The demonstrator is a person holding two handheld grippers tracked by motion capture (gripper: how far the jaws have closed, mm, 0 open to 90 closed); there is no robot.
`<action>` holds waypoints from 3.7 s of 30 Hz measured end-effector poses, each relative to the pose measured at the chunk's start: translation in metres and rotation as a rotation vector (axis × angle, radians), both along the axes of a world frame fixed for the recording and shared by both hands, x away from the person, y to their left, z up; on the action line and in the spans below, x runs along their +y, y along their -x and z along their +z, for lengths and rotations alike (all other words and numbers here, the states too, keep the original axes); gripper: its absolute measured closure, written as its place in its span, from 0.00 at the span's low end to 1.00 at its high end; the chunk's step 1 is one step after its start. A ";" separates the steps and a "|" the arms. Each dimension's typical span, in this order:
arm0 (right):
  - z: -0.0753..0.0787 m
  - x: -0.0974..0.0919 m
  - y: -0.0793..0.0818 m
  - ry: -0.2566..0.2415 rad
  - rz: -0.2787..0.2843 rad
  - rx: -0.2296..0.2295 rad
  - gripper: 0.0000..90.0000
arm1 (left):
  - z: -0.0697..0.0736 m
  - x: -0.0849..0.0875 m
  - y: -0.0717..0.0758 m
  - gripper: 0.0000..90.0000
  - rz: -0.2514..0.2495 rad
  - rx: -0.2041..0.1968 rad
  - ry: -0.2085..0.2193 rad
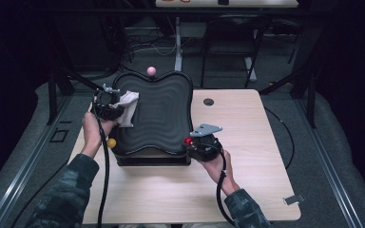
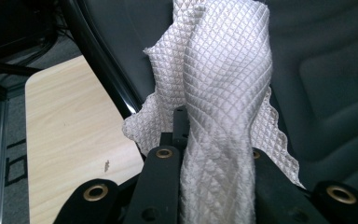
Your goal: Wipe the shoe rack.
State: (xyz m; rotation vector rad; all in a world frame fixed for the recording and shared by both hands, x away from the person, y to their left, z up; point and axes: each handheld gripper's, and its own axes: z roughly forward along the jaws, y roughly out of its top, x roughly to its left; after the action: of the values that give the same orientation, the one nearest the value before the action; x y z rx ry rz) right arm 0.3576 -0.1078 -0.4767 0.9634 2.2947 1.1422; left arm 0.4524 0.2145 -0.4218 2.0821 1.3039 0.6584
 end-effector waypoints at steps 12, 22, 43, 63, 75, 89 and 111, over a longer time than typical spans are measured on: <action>0.000 0.000 0.000 0.002 0.000 -0.001 0.67 | -0.013 -0.006 0.024 0.94 -0.046 0.008 -0.002; 0.000 0.000 0.000 0.002 -0.001 -0.001 0.67 | -0.022 -0.012 0.043 0.94 -0.072 0.006 -0.027; 0.001 0.000 0.000 0.006 0.002 0.005 0.67 | -0.032 -0.024 0.064 0.94 -0.123 0.015 -0.061; 0.000 0.000 -0.001 0.004 0.003 0.000 0.67 | -0.038 -0.029 0.075 0.94 -0.162 0.041 -0.061; 0.000 0.000 0.000 0.005 0.003 0.003 0.67 | -0.040 -0.031 0.079 0.94 -0.171 0.056 -0.052; -0.001 0.000 0.000 -0.006 0.004 -0.003 0.67 | -0.032 -0.035 0.082 0.94 -0.195 0.030 -0.021; -0.001 0.000 0.000 -0.007 0.005 -0.003 0.67 | 0.025 -0.024 0.037 0.94 -0.099 -0.102 0.009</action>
State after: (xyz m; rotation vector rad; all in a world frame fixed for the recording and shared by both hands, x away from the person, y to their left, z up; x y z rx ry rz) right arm 0.3576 -0.1079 -0.4772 0.9586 2.2937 1.1531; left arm 0.4150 0.1907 -0.3972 2.0635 1.1375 0.7040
